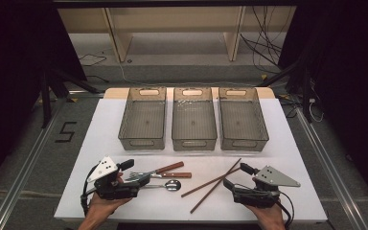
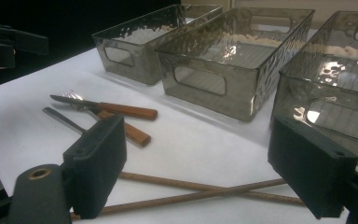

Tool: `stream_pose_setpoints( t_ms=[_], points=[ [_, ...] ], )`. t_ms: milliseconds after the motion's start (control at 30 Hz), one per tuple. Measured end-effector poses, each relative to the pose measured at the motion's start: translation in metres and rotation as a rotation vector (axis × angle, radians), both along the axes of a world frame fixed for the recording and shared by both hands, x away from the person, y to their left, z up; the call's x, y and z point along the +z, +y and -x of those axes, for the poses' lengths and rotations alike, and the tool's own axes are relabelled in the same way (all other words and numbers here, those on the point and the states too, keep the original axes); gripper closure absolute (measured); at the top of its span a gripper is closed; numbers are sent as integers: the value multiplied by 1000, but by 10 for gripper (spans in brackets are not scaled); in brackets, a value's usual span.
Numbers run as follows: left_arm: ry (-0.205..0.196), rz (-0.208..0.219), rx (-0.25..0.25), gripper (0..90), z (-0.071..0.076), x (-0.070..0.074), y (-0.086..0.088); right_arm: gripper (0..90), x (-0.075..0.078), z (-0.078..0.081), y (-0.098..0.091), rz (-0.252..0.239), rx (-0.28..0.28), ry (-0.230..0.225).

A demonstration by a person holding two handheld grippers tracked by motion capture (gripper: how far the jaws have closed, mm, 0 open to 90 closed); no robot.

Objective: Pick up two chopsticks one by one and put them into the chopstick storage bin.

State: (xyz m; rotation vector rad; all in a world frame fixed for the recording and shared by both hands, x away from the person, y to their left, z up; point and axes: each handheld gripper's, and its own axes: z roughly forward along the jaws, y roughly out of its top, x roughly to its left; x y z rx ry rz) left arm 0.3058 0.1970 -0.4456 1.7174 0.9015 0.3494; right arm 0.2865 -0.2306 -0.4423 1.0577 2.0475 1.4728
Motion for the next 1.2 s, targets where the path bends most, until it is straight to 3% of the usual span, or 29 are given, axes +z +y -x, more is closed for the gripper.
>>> stream_pose_setpoints(
  t_ms=[233, 400, 500, 700, 1033, 1167, 1200],
  points=[
    [2, 3, -1, 140, 0, 0, 0, 204, 1, -1, 1, 21, 15, 3],
    [1, 2, 0, 140, 0, 0, 0, 205, 4, -3, 0, 66, 51, 8],
    [2, 3, 1, 140, 0, 0, 0, 206, 10, -5, 1, 124, 90, 5],
    [3, 3, 2, 140, 0, 0, 0, 208, 17, -8, -1, 167, 129, 12],
    [-1, 4, 3, 140, -1, 0, 1, 209, 23, -15, 5, 284, 210, 44],
    [2, 9, 7, 140, -1, 0, 1, 215, 29, -22, 11, 370, 265, 57],
    [0, 7, 6, 140, -1, 0, 1, 215, 29, -22, 11, 370, 265, 57]
  ],
)
